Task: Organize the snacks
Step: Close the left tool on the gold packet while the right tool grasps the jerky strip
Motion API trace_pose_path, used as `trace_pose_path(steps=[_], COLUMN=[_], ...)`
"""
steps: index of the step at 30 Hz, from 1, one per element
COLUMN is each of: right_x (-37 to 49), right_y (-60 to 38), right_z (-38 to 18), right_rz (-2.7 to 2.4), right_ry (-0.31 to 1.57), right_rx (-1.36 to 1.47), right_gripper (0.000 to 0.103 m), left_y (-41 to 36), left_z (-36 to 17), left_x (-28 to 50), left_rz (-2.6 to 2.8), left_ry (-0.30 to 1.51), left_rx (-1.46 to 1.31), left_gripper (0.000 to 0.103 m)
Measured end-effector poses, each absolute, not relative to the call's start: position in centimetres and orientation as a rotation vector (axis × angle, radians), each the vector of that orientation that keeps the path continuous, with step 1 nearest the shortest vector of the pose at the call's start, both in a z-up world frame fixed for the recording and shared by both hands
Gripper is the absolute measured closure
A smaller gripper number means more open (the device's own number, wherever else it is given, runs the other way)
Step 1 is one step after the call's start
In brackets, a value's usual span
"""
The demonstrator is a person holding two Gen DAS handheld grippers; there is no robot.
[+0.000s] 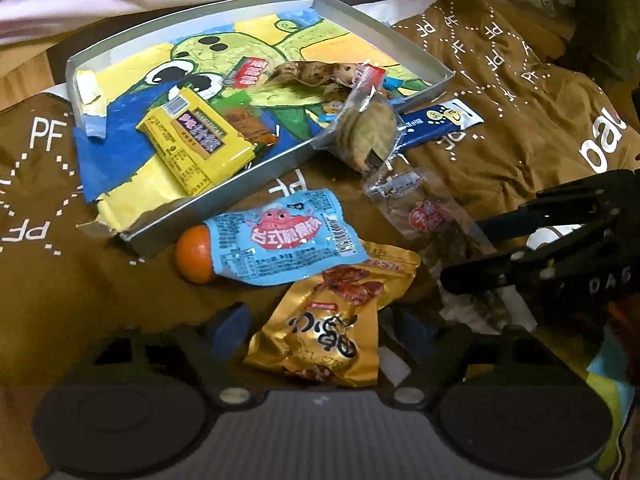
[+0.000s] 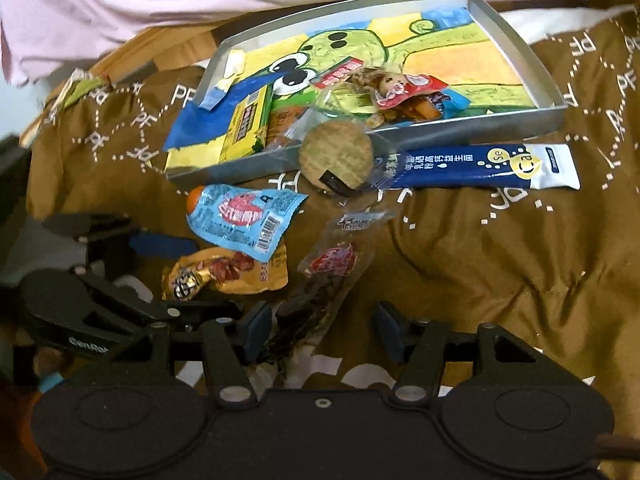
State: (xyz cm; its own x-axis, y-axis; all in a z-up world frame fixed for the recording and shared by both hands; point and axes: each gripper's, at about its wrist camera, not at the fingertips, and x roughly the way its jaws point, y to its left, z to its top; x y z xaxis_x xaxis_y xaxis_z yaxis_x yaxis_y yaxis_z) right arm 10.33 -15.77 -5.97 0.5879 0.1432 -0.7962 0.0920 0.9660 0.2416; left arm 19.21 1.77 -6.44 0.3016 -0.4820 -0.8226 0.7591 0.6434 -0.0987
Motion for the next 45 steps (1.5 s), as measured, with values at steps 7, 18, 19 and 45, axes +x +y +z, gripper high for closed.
trace_pose_path(steps=[7,18,19,45], right_x=[11.0,10.6,10.5,4.3], right_y=[-16.6,-16.5,-16.6,-19.5], right_z=[-6.3,-5.9,-5.8,-0.9], right_rz=[0.041,0.064,0.064,0.047], right_ry=[0.963,0.957,0.957,0.803], right_rx=[0.352,0.382,0.386,0.417], right_gripper=[0.042,0.081,0.081,0.091], left_y=[1.8,0.8,0.5,0.6], left_z=[-6.1,-5.0,-4.8,1.0], left_x=[19.0,16.4,16.1,8.3], left_rz=[-0.814,-0.666,-0.653,-0.418], left_ry=[0.965,1.019,1.026,0.927], left_rx=[0.328,0.266,0.257,0.072], left_gripper=[0.039,0.045,0.045,0.046])
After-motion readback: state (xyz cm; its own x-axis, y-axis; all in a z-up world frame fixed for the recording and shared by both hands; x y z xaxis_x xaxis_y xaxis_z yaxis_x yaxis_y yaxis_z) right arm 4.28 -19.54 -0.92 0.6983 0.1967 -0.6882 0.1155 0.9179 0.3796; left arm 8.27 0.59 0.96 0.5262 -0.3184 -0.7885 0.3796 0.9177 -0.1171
